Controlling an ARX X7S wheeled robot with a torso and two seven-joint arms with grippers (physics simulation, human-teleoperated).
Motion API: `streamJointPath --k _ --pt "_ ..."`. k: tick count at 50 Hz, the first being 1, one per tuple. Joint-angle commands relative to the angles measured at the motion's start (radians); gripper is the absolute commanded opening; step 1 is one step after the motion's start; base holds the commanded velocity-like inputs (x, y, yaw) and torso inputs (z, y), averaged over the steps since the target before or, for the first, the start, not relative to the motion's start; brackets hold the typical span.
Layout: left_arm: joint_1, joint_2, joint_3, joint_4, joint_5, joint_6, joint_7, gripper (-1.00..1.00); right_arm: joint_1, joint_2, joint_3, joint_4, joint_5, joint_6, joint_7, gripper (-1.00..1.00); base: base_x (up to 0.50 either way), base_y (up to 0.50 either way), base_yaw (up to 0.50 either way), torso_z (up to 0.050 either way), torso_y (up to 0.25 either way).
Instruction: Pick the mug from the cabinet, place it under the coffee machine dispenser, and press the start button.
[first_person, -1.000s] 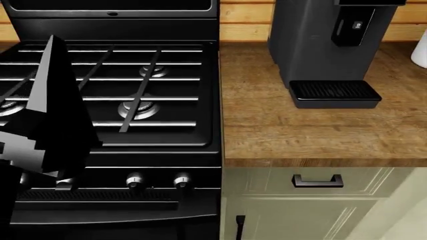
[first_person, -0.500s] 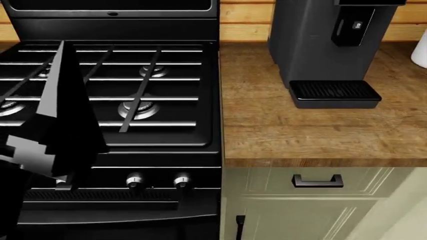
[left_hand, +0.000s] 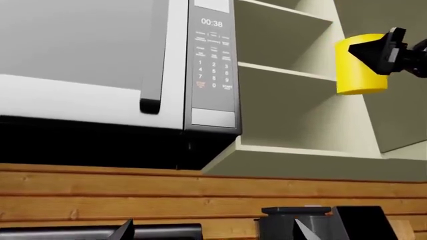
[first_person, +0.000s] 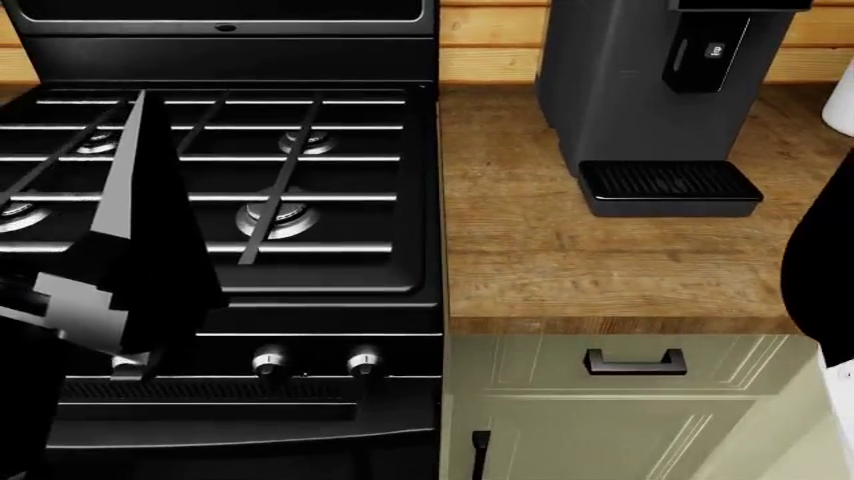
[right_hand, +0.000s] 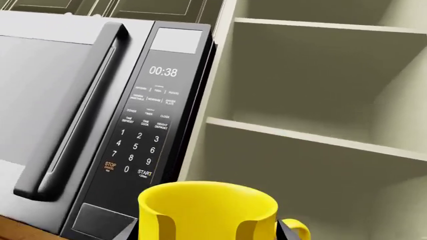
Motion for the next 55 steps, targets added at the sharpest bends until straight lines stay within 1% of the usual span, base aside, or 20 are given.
streamJointPath --k 1,12,22,39,55 --pt "-0.003 -0.003 0.012 -0.005 0.002 0.001 -0.007 1.00 -0.102 0.024 0.004 -0.204 0.005 0.139 -0.049 -1.00 0.00 0.00 0.00 0.000 0.000" --pt "-0.001 -0.004 0.022 -0.009 0.011 0.004 -0.009 1.00 -0.174 0.036 0.037 -0.348 0.029 0.254 -0.069 -1.00 0.00 0.00 0.00 0.000 0.000" --pt "-0.009 -0.003 0.041 -0.007 0.020 -0.003 -0.019 1.00 -0.241 0.051 0.078 -0.469 0.075 0.379 -0.119 -1.00 0.00 0.00 0.00 0.000 0.000" --pt "-0.031 0.001 0.071 -0.017 0.043 -0.017 -0.028 1.00 -0.360 0.045 0.140 -0.609 0.127 0.508 -0.164 -1.00 0.00 0.00 0.00 0.000 0.000" --pt "-0.033 0.009 0.104 -0.003 0.060 -0.031 -0.054 1.00 -0.501 0.021 0.162 -0.688 0.161 0.522 -0.188 -1.00 0.00 0.00 0.00 0.000 0.000"
